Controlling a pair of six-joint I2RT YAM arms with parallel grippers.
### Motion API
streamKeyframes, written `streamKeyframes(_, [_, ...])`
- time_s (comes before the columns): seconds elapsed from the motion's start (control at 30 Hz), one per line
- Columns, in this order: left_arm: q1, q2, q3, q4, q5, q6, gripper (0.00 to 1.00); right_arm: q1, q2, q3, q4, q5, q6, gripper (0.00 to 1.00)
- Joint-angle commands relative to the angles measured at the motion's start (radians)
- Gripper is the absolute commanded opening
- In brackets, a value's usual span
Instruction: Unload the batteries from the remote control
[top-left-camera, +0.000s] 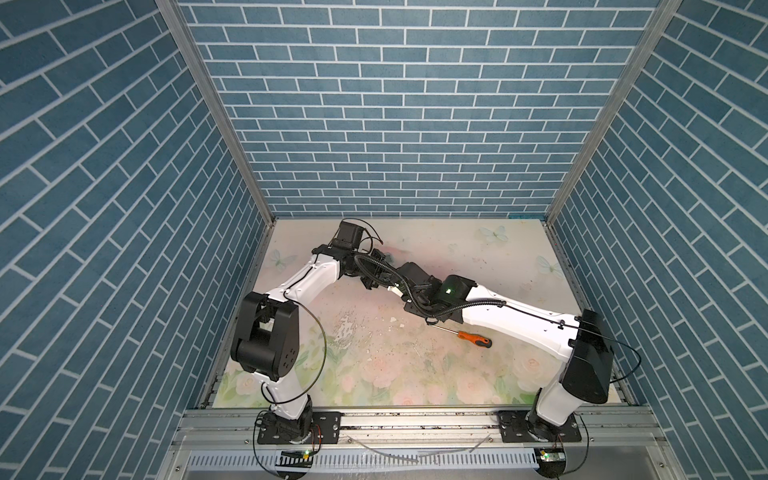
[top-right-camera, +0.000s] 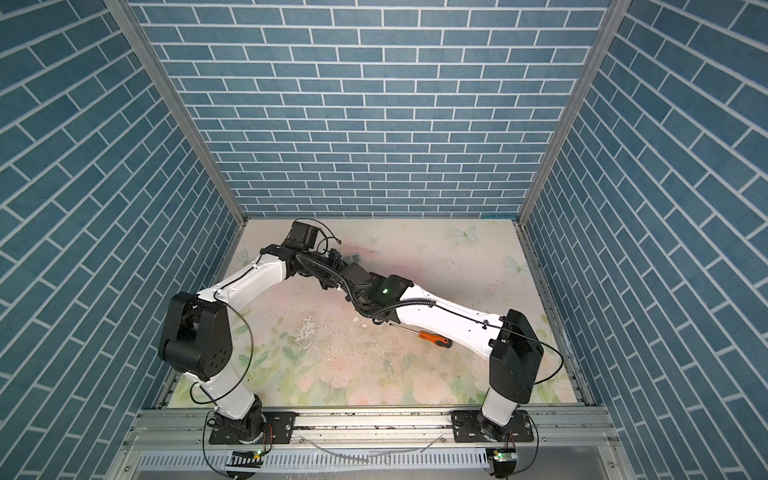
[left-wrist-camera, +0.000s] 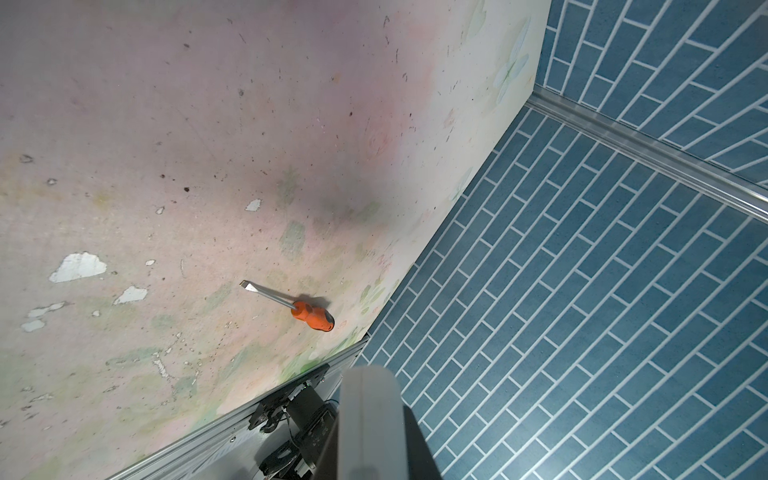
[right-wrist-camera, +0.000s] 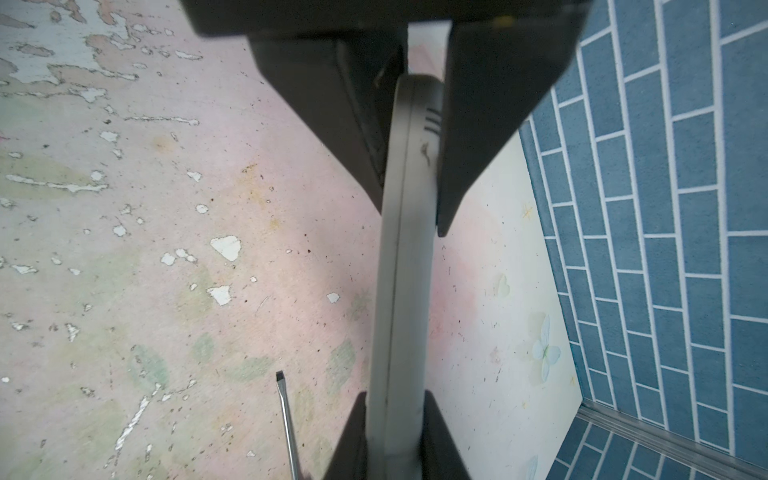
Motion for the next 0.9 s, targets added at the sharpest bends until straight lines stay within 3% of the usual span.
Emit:
streamKeyframes(0.0, [-0.008, -0.006, 0.013, 0.047, -0.009, 0.131, 0.00, -0.004, 0.004, 0.042, 0.027, 0.006, -0.023, 0.16])
streamKeyframes(0.13, [-0.008, -0.005, 0.010, 0.071, -0.014, 0.128, 0.00, -0.004, -0.025, 0.026, 0.034, -0.021, -0.003, 0.44])
streamKeyframes(0.3, [-0.008, -0.002, -0.014, 0.138, -0.013, 0.098, 0.00, -0.003, -0.074, -0.007, 0.055, -0.028, 0.005, 0.61])
streamKeyframes(0.6, [-0.008, -0.014, -0.074, 0.247, -0.022, 0.066, 0.00, -0.009, -0.132, -0.035, 0.050, -0.077, 0.075, 0.68])
streamKeyframes(0.87, [-0.005, -0.053, -0.191, 0.518, -0.149, 0.064, 0.00, -0.120, -0.279, -0.091, 0.044, -0.381, 0.386, 0.67])
